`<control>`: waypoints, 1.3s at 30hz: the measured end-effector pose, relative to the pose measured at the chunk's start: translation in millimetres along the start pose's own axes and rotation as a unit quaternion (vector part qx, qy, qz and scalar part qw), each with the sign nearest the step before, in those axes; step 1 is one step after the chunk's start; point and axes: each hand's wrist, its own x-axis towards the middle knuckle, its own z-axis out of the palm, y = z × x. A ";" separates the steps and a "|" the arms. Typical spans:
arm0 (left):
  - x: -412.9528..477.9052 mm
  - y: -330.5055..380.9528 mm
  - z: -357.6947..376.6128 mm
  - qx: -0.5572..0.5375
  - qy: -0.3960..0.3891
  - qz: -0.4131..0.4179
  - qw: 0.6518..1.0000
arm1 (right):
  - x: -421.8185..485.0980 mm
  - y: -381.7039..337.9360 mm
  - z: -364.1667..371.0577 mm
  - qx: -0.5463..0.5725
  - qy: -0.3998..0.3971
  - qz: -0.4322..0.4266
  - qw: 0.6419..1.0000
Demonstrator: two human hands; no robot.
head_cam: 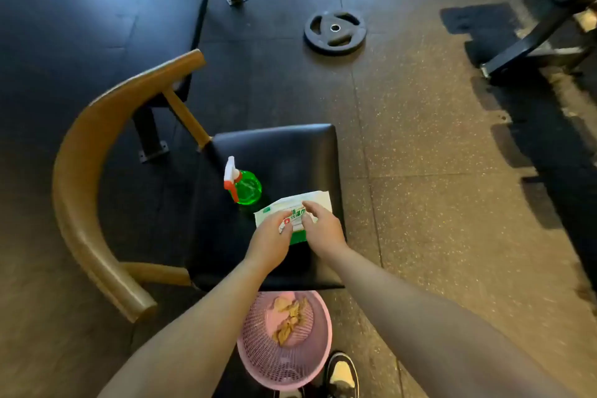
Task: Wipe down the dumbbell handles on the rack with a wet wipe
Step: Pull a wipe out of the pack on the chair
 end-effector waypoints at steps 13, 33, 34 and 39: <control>46.0 -30.1 53.8 0.109 0.044 0.040 0.992 | 46.0 46.7 25.3 -0.093 0.004 -0.019 0.995; 30.9 -23.0 29.5 -0.098 0.186 -0.087 0.974 | 39.0 49.0 22.4 -0.028 -0.012 0.029 0.999; 29.0 -22.0 29.0 -0.112 0.177 -0.093 0.973 | 39.1 49.0 22.7 -0.030 -0.011 0.032 0.999; 34.5 -28.8 31.3 -0.057 0.077 0.001 0.995 | 41.1 50.8 24.4 -0.063 -0.008 0.013 0.998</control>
